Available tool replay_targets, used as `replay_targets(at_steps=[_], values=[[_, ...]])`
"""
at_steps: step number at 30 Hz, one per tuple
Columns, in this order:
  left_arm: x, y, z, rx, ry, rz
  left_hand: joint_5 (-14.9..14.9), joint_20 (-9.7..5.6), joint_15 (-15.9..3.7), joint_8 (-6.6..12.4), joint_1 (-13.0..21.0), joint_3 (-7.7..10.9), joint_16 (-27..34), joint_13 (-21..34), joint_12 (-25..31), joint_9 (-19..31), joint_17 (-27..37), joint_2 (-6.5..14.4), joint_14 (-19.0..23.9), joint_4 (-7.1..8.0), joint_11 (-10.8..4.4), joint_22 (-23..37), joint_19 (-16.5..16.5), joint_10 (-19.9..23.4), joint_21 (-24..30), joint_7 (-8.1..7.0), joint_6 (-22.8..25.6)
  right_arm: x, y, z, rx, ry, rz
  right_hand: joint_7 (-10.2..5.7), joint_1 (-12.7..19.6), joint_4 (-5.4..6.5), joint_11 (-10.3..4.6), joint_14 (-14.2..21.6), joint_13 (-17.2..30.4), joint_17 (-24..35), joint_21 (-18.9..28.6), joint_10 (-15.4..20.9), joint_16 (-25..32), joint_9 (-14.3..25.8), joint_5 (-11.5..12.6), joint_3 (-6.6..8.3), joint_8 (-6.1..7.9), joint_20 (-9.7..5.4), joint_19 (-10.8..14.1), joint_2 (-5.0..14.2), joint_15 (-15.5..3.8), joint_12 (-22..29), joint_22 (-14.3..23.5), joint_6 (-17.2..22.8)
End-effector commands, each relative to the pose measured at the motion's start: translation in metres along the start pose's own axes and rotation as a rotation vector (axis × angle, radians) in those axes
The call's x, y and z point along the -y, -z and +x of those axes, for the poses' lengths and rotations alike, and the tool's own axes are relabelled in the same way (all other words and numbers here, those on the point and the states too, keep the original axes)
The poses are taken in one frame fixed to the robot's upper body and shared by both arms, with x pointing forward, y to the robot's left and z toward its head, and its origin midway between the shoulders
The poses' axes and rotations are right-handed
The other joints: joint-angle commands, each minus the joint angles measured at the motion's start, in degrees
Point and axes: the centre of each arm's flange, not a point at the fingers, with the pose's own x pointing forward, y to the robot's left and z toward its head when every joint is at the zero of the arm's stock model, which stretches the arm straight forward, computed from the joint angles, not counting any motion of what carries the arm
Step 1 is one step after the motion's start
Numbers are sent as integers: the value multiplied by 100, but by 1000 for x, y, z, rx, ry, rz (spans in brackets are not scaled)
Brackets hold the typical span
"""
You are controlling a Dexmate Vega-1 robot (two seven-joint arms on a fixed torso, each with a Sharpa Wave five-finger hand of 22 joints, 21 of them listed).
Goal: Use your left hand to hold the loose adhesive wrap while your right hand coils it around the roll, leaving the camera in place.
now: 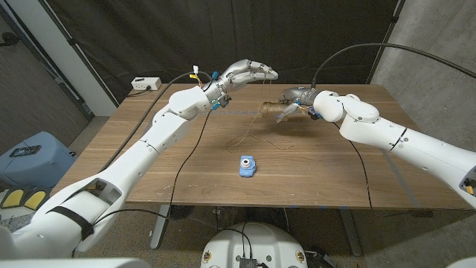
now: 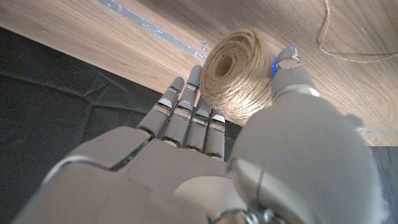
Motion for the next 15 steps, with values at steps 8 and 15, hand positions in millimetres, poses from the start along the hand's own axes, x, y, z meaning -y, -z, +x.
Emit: replay_targets(at_steps=[8, 15], values=[[-11, 3, 3, -2, -12, -17, 47, 8, -24, -23, -2, -22, 11, 30, -11, 11, 29, 58, 9, 0, 9, 28, 66, 16, 48, 36, 11, -3, -10, -2, 36, -2, -16, -792, 376, -9, -772, 69, 35, 25, 20, 802, -9, 21, 41, 10, 29, 21, 81, 666, -870, 12, 16, 844], [-14, 5, 4, -3, -10, -21, 50, 7, -38, -30, 6, -23, 8, 46, -11, 12, 33, 58, 4, -8, -66, 29, 63, 38, 46, 30, 2, -3, -14, -1, 48, -3, -22, -792, 381, -13, -769, 77, 37, 29, 20, 808, -10, 20, 41, 9, 24, 27, 83, 665, -871, 11, 16, 834]])
